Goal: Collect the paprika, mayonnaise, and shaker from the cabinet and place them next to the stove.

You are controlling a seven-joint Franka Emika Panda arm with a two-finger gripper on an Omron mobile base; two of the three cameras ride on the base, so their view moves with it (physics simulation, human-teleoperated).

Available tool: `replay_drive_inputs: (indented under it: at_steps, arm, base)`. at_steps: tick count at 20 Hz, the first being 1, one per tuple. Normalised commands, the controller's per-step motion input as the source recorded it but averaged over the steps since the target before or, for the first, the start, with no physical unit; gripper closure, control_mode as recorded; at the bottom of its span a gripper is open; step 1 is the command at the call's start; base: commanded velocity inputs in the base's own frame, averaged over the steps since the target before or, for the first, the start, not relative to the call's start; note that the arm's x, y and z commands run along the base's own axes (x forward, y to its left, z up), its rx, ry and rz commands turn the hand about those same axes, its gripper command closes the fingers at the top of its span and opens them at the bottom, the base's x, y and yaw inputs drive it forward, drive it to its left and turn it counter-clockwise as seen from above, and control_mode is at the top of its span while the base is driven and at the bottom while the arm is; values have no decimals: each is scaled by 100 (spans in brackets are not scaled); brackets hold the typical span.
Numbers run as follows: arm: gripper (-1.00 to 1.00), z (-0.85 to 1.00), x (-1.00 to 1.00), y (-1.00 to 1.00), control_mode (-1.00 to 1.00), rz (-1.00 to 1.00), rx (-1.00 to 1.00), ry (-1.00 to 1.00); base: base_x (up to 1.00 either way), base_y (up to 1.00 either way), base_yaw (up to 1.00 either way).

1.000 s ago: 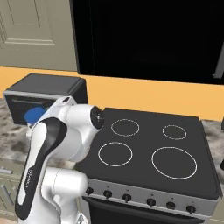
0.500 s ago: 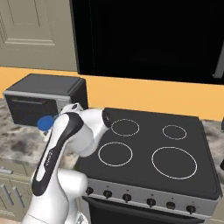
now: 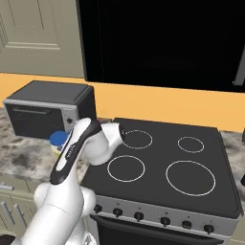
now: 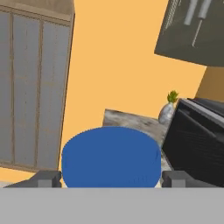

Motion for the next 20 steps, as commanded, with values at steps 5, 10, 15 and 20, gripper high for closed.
replay_drive_inputs:
  at_steps: [5,10,15,20]
  arm:
    - [100,-47,53,-5,-100,13,0,6]
    - [100,-46,50,-9,-100,8,0,2]
    - [100,-39,49,-14,-100,1,0,0]
    - [100,-35,48,5,-100,-1,0,2]
  base:
    - [0,0,0]
    - [0,0,0]
    - [0,0,0]
    - [0,0,0]
